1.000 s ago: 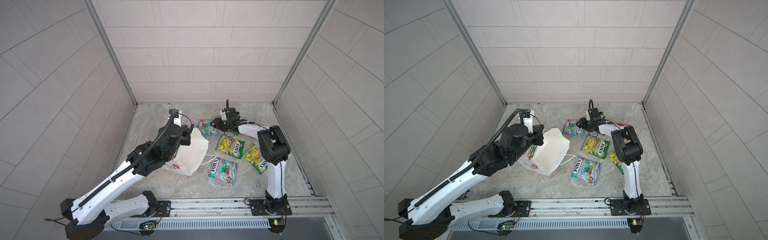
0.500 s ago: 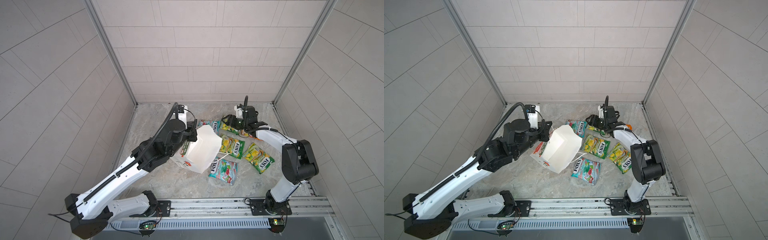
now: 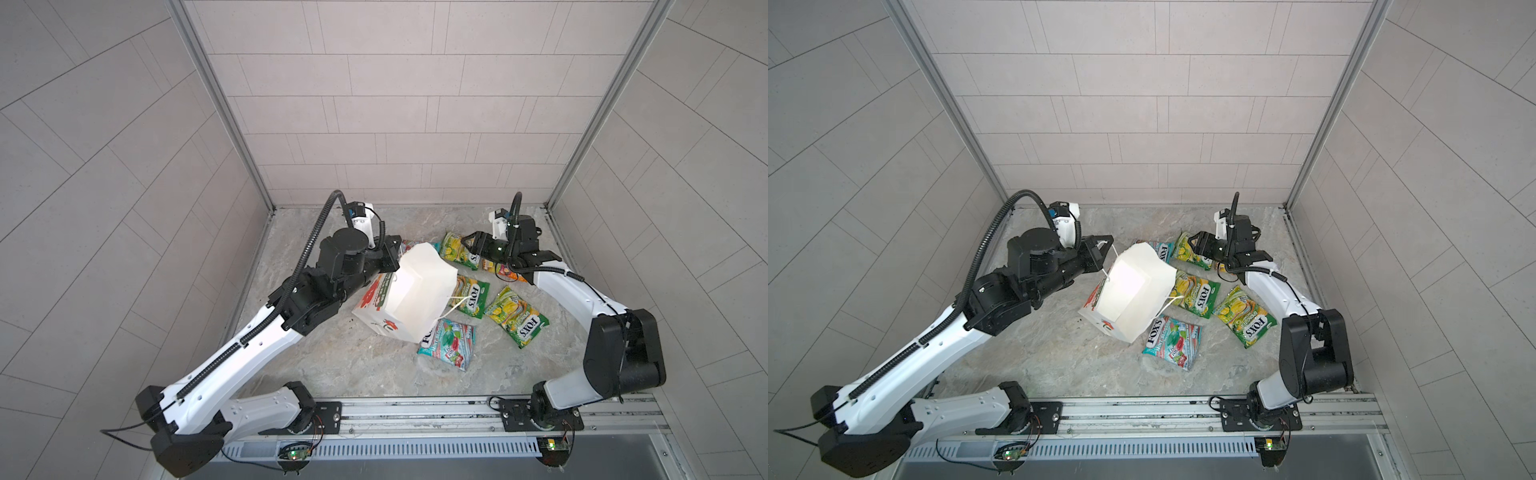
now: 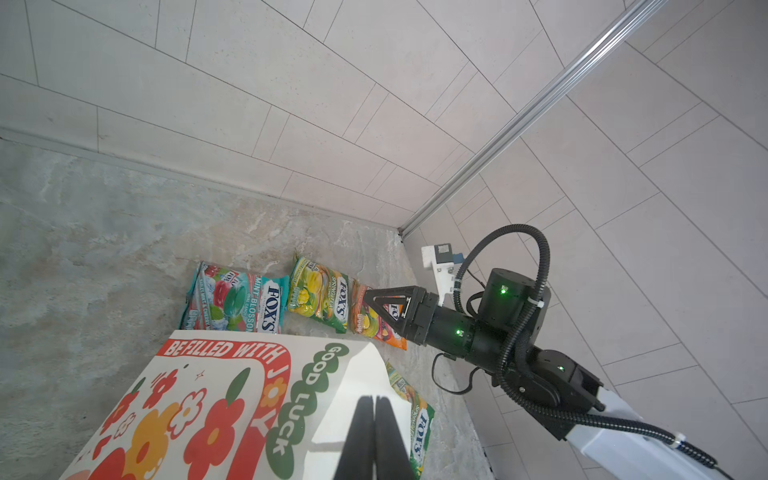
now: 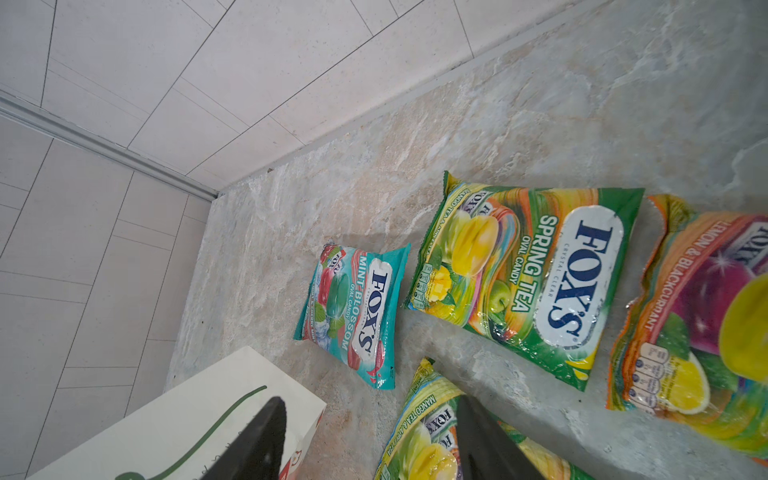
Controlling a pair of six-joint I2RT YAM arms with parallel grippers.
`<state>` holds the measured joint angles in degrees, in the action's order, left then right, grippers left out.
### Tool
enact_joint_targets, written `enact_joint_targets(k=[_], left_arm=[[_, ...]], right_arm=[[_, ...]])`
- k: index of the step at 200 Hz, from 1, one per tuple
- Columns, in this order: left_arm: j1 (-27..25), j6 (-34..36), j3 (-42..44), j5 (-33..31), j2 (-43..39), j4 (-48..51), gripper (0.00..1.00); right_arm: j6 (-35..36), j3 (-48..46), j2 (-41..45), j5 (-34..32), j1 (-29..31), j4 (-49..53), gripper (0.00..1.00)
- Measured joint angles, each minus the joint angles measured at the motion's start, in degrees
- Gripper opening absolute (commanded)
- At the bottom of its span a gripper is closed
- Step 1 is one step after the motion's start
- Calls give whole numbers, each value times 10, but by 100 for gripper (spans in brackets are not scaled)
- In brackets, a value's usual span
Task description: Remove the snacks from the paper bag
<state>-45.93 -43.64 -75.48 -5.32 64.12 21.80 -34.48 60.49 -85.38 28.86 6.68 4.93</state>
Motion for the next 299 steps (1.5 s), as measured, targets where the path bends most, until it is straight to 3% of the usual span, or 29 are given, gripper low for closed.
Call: enact_joint_targets(k=[45, 97, 183, 246, 276, 299], left_arm=[[29, -56, 2, 67, 14, -12, 0], [129, -109, 53, 144, 7, -35, 0], [299, -60, 56, 264, 3, -8, 0], [349, 26, 25, 310, 39, 56, 27], [356, 67, -9, 315, 39, 89, 70], [360, 91, -41, 306, 40, 112, 88]], right_arm=[[2, 0, 3, 0, -6, 17, 66], [9, 0, 19, -3, -14, 25, 66], [15, 0, 25, -8, -17, 35, 66], [18, 0, 25, -10, -20, 45, 66], [24, 0, 26, -17, -25, 49, 66], [33, 0, 27, -29, -28, 57, 66]])
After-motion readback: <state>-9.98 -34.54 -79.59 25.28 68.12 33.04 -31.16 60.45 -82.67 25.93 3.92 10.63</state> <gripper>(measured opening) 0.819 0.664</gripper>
